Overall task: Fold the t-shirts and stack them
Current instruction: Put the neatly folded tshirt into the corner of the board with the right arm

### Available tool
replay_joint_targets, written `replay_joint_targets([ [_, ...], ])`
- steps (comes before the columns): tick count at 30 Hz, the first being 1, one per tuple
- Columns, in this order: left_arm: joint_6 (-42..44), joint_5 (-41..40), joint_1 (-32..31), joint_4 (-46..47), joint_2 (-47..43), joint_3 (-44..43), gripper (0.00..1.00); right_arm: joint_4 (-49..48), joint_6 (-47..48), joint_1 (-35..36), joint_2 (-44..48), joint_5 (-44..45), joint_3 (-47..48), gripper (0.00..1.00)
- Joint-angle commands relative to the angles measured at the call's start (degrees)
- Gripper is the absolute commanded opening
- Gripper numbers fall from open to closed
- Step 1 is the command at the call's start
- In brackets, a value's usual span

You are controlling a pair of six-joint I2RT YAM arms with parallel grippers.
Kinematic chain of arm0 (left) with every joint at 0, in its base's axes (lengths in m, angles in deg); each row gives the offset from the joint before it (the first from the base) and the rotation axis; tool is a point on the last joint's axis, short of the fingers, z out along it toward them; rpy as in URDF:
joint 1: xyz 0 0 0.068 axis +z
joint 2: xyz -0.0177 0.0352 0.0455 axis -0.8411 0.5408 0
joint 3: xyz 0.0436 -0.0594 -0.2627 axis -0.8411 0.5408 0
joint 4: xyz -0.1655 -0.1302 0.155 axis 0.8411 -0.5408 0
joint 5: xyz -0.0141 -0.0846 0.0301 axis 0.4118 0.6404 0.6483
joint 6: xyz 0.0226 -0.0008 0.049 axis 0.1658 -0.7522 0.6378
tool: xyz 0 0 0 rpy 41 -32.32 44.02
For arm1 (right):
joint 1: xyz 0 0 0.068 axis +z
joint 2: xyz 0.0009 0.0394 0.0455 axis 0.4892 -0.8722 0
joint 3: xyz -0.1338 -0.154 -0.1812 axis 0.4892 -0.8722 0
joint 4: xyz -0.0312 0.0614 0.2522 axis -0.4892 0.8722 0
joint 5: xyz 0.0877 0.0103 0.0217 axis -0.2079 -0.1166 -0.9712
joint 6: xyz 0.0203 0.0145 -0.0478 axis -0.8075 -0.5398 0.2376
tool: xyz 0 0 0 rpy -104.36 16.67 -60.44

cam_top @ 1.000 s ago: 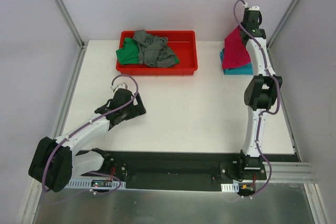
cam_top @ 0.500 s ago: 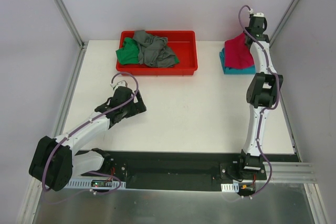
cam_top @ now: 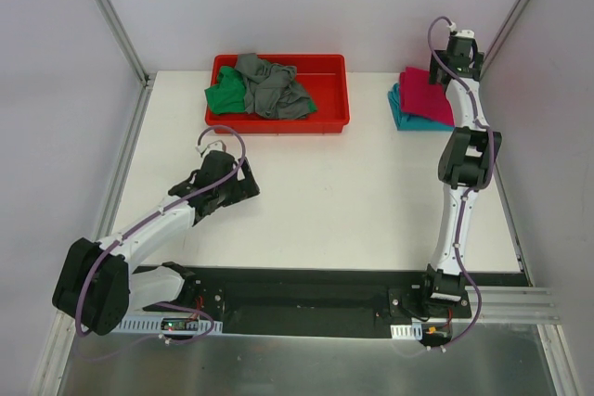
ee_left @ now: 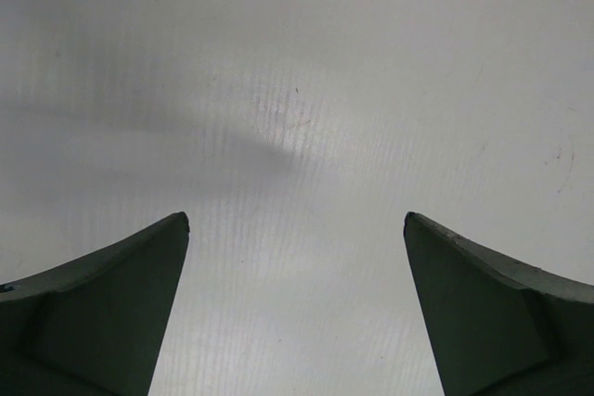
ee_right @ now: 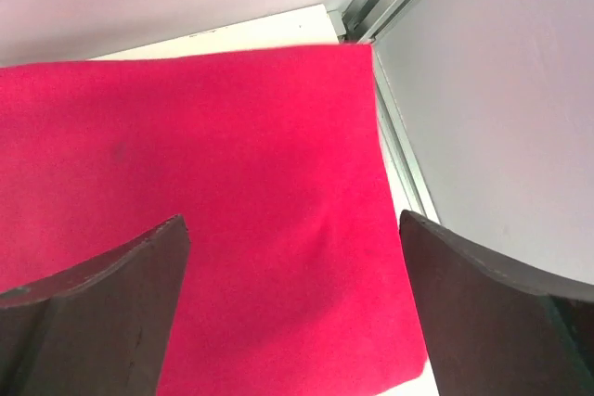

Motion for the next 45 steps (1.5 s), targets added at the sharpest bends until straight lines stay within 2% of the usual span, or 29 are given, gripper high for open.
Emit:
replay_joint_targets([
  [1,1.1,-0.2,0.0,-0.4,-0.9,-1.9,0.99,-2.0,-1.2,-0.3,2.2,1.7,-0.1,0.96],
  [6,1.0,0.0,0.0,-0.5,-3.9,-0.6,0.99,1.1,-3.3,-0.1,8.2,-1.2,-3.5,0.96],
  [10,0.8,0.1,0.0,-0.6,-6.2,0.7,0.99,5.4,-3.7,0.6,14.1,-14.8,-10.1,0.99],
  [13,0.9,0.8,0.0,-0.5,-7.2,1.5,0.99,8.6,-2.4,2.2,16.2,-20.2,-13.2,0.94],
  [18,1.0,1.2,0.0,-0.4,-6.9,2.0,0.99,13.0,2.4,5.1,14.6,-19.9,-12.5,0.84],
  [20,1.0,1.4,0.0,-0.4,-6.8,2.0,0.99,15.8,3.0,5.6,12.4,-20.2,-9.9,0.77],
  [25,1.3,1.4,0.0,-0.3,-6.8,2.1,0.99,18.9,2.6,6.1,7.4,-19.9,-5.0,0.68],
  [28,1.3,1.2,0.0,-0.3,-6.8,2.2,0.99,18.9,2.8,6.0,6.3,-19.4,-5.1,0.5],
  [33,1.4,0.9,0.0,-0.3,-6.6,1.8,0.99,20.3,3.2,6.2,6.5,-21.4,-5.9,0.34],
  [40,1.4,0.7,0.0,-0.2,-6.3,1.8,0.99,21.7,1.3,6.1,7.4,-25.0,-13.8,0.34],
  [45,1.6,0.4,0.0,-0.4,-6.4,2.0,0.99,25.6,1.9,6.0,3.0,-24.3,-11.2,0.37],
])
